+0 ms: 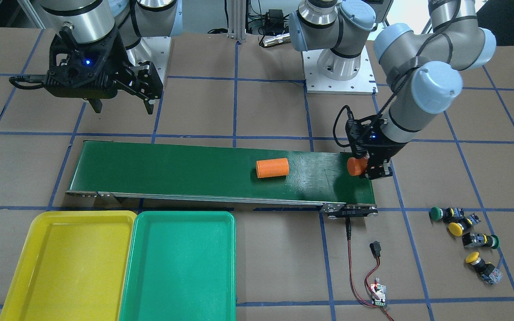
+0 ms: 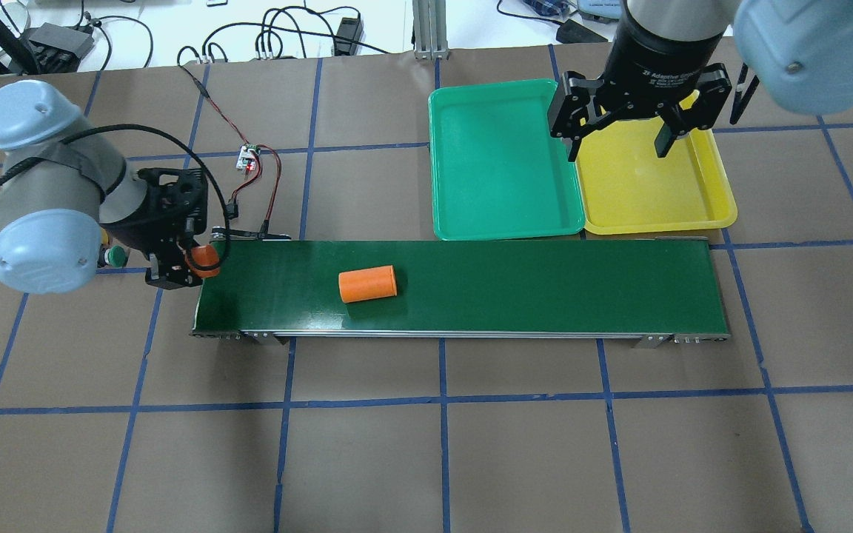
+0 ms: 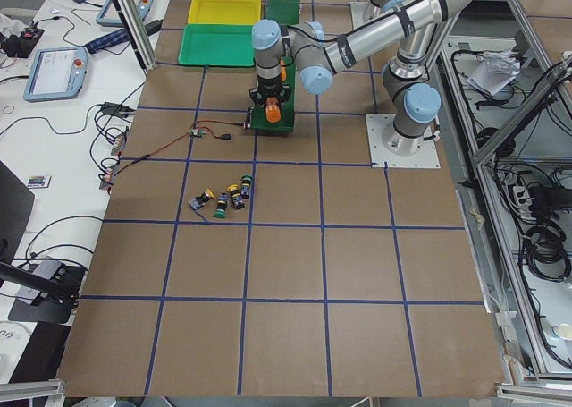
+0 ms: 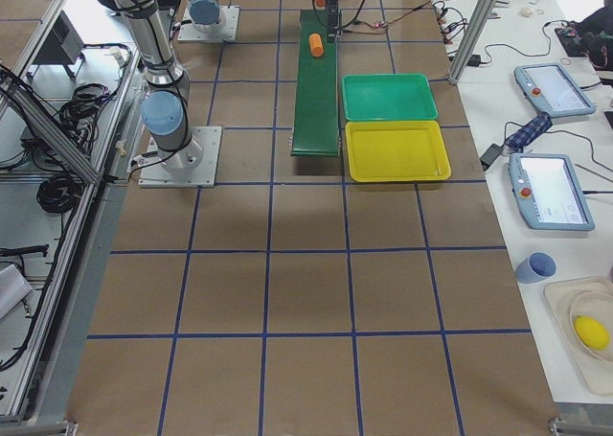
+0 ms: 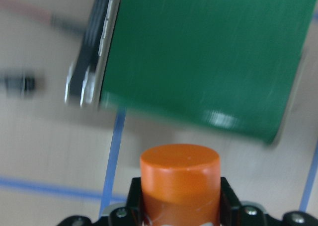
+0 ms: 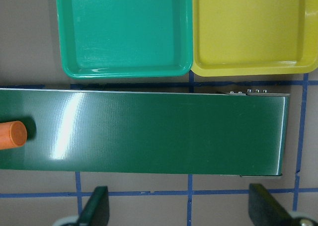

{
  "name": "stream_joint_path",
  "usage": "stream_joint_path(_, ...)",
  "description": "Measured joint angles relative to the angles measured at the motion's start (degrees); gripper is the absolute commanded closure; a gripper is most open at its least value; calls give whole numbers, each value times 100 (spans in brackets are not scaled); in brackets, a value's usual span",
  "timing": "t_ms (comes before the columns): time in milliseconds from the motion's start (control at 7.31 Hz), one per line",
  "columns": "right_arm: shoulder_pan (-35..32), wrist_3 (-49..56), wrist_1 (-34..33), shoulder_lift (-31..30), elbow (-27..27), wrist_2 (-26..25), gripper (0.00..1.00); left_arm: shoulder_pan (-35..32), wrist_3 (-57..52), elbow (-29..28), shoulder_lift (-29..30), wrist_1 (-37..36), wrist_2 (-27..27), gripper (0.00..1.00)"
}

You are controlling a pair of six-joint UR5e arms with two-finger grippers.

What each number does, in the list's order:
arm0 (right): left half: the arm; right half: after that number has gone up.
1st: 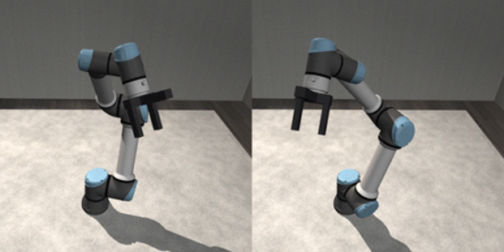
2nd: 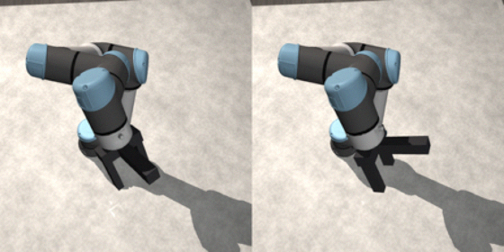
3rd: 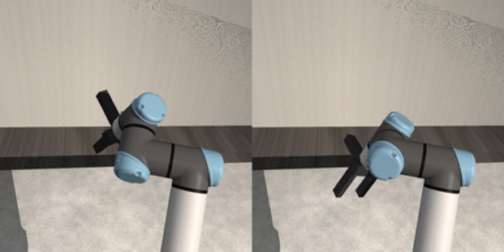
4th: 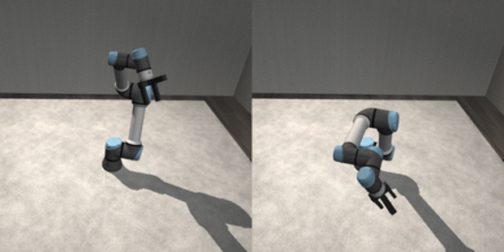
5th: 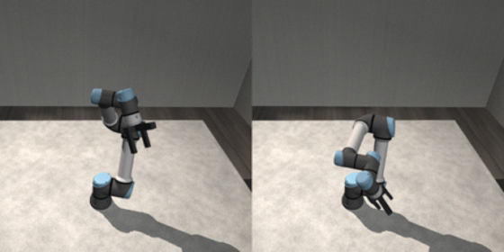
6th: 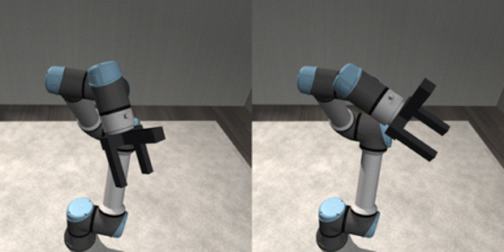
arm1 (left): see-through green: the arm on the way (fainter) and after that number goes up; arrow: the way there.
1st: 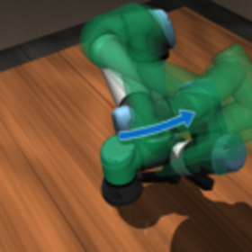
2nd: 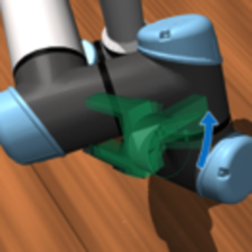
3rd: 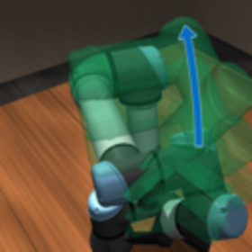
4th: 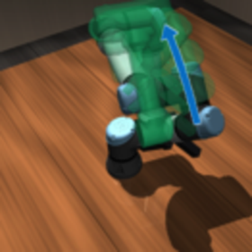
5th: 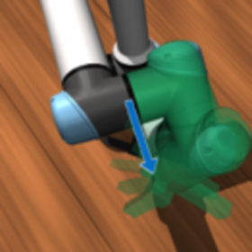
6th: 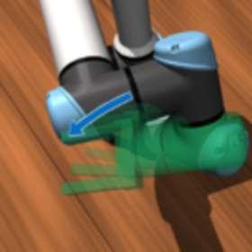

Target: Sort buttons by color to trays

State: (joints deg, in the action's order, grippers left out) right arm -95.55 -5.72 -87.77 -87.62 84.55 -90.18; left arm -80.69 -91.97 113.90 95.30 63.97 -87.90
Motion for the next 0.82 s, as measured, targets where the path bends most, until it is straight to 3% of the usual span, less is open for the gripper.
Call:
stream_joint_path(137, -4, -4, 5, 0, 0, 0, 0, -205, 175, 102, 5, -52, 6, 100)
stream_joint_path(274, -6, -6, 8, 0, 0, -2, 0, -293, 288, 211, 82, -226, 15, 4)
stream_joint_path(821, -8, 0, 16, 5, 0, -9, 0, -333, 807, 307, 113, -629, 41, 0)
